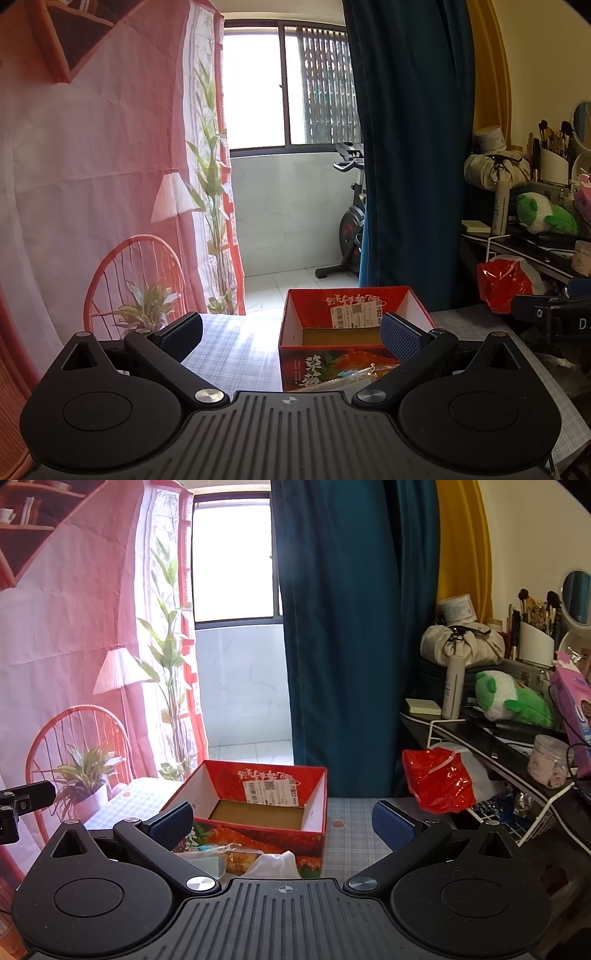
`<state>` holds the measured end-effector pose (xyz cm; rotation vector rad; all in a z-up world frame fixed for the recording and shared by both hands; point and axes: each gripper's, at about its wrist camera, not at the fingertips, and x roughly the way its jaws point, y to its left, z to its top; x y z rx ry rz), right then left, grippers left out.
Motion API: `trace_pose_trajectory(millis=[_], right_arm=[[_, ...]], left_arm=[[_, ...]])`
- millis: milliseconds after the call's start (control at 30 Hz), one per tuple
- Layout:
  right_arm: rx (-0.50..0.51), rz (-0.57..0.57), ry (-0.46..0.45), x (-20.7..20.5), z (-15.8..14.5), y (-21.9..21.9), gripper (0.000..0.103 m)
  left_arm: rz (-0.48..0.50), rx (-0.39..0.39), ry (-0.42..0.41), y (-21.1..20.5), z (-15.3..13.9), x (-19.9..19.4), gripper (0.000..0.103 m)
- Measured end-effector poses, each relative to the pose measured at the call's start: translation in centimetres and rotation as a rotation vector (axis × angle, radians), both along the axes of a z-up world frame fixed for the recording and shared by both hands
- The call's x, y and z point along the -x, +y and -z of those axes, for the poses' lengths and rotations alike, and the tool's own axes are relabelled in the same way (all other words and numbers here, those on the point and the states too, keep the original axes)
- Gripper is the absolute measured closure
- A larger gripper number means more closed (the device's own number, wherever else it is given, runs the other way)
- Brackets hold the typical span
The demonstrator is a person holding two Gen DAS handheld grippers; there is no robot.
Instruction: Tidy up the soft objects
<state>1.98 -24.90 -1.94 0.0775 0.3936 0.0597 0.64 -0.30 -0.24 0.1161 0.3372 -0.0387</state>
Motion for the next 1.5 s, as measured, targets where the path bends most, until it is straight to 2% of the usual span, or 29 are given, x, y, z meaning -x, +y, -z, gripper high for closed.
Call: trace_pose_trajectory(millis=[1500], right_arm=[[0.002, 0.003, -0.002, 0.06, -0.2, 0.21, 0.0]], left_arm=[[0.005, 0.005, 0.004, -0.36, -0.21, -0.09, 0.0]])
